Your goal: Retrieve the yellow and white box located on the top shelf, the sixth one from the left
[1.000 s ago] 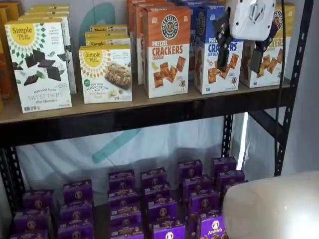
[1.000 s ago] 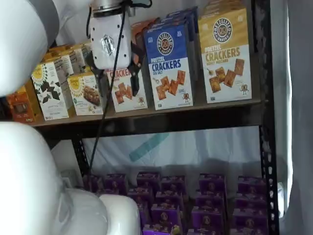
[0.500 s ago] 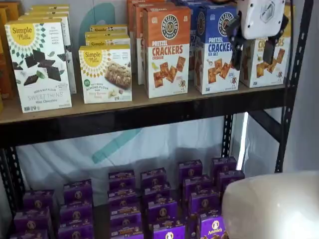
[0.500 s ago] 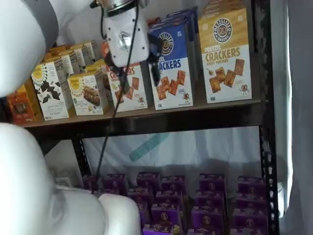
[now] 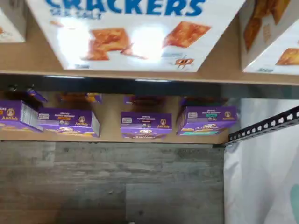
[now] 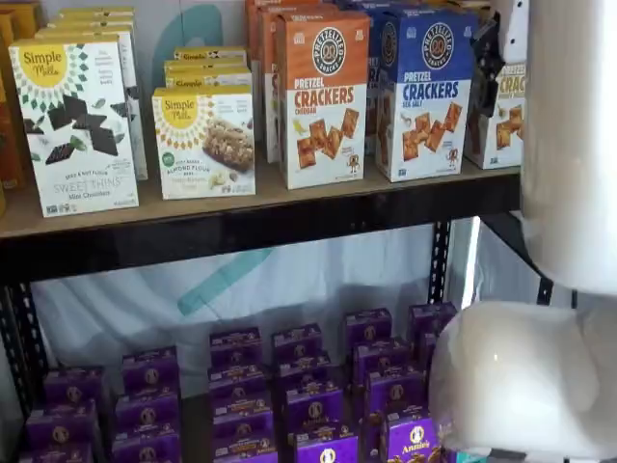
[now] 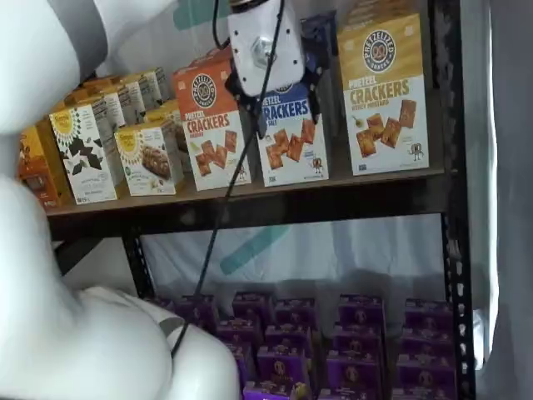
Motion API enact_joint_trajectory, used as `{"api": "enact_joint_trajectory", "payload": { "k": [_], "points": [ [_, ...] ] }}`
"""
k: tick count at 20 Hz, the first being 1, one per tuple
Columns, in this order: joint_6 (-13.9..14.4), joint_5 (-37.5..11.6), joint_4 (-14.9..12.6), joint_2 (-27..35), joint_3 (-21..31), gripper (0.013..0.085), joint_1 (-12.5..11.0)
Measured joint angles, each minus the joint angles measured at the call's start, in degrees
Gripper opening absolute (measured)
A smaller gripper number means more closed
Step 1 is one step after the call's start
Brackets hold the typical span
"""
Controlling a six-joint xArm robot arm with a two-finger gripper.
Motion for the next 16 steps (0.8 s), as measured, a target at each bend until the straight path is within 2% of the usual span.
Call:
{"api": "enact_joint_trajectory", "payload": {
  "k": [9, 12, 16],
  "points": [
    [-6.92, -5.72, 3.11, 5.18, -2.4, 0.085, -7.48],
    [-8.74, -6.72, 4.34, 7.4, -4.17, 0.085, -9.4],
    [-9.98, -7.82, 5.23, 9.61, -6.21, 0.085, -10.72]
  ]
}}
